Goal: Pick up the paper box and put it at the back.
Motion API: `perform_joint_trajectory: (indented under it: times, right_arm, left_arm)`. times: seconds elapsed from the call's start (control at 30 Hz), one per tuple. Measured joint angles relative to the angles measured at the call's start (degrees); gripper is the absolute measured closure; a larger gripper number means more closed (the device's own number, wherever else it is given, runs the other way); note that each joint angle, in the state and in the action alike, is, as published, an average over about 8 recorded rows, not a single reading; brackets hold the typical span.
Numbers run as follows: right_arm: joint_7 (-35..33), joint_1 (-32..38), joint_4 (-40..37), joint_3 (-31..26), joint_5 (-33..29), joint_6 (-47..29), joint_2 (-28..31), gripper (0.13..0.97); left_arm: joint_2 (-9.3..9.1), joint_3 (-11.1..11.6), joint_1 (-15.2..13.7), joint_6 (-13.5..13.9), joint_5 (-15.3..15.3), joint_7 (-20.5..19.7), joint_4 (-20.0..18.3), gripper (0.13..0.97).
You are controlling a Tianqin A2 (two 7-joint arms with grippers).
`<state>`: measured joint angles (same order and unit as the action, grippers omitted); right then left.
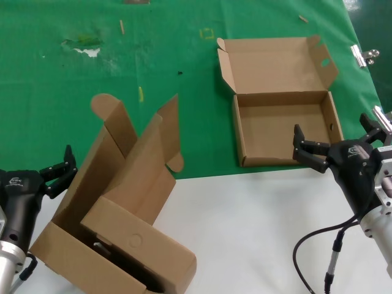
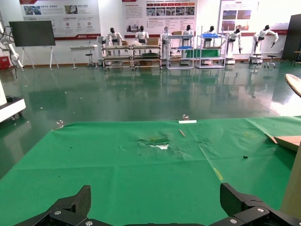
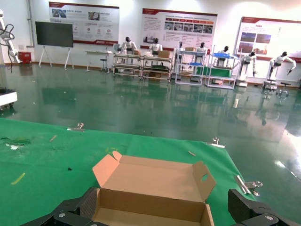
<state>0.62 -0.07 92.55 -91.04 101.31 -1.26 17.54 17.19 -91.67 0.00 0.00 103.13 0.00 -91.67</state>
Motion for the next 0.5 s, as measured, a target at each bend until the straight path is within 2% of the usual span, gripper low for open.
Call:
perform_joint_trajectory:
  times: [0.5]
  right_arm:
    - [0.0, 0.0, 0.0, 0.0, 0.0, 0.0, 0.0, 0.129]
  left_arm:
    - [0.00, 0.0, 0.0, 0.0, 0.0, 0.0, 0.0, 0.132]
